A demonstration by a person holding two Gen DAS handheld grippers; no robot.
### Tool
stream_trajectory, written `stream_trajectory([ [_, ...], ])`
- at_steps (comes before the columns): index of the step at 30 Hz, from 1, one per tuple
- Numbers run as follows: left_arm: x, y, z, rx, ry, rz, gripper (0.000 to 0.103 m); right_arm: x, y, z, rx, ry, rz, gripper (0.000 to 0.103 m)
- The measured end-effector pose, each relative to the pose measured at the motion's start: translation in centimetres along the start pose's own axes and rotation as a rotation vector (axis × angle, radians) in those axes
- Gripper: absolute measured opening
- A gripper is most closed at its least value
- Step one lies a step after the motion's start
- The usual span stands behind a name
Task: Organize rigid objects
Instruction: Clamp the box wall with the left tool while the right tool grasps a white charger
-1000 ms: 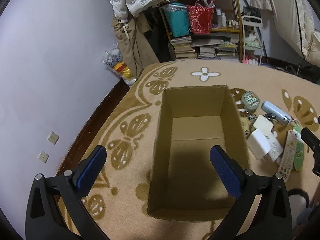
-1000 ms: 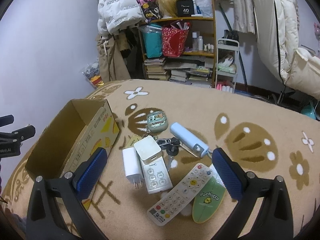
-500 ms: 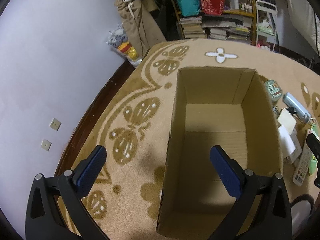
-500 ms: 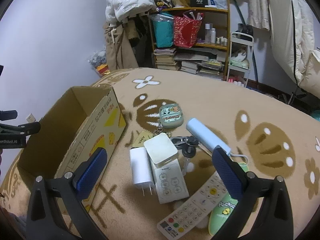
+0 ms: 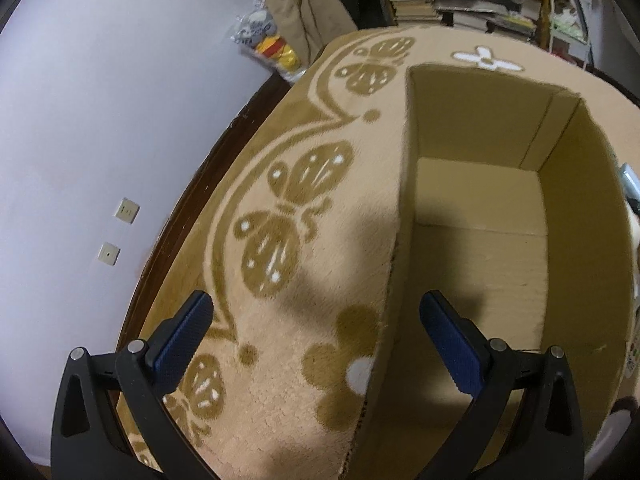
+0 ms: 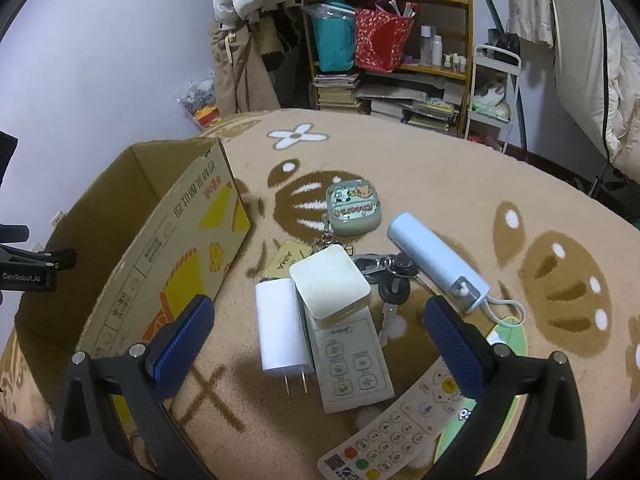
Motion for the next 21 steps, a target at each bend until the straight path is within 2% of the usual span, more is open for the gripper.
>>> stream_trajectory([
  [8,1.4,0.0,-0.5,-0.006,0.043,0.007,0.101,1.8,1.1,-0.2,-0.037,0.017,0.017,0.103],
  [14,1.7,-0.6,-1.0,0.003,0.061,-0.018,0.078,2.8,1.6,-1.0,-0.038,0.051,0.055,0.089],
  [17,2.1,-1.2,-1.3,0.007,0.078,-0.049,0.064,3.2,1.8,-1.4,-0.024,0.071,0.08,0.078],
  [18,2.2,-1.5,-1.4,0.009,0.089,-0.065,0.056,3.4,1.9,-1.5,-0.019,0.077,0.086,0.077],
  [21,2.7,-2.2,-1.9,0.02,0.119,-0.089,0.045,3.7,1.9,-1.9,-0.007,0.093,0.1,0.072],
])
Point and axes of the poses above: each gripper's, at about its wrist camera, not at the fingertips, and x roughly the way its jaws point, y to its left, z to its top, the point moved 10 cm from there along x, roughly the way its jaws point, and after that the axes turned 6 degrees about -x, right-handed, at the moved point
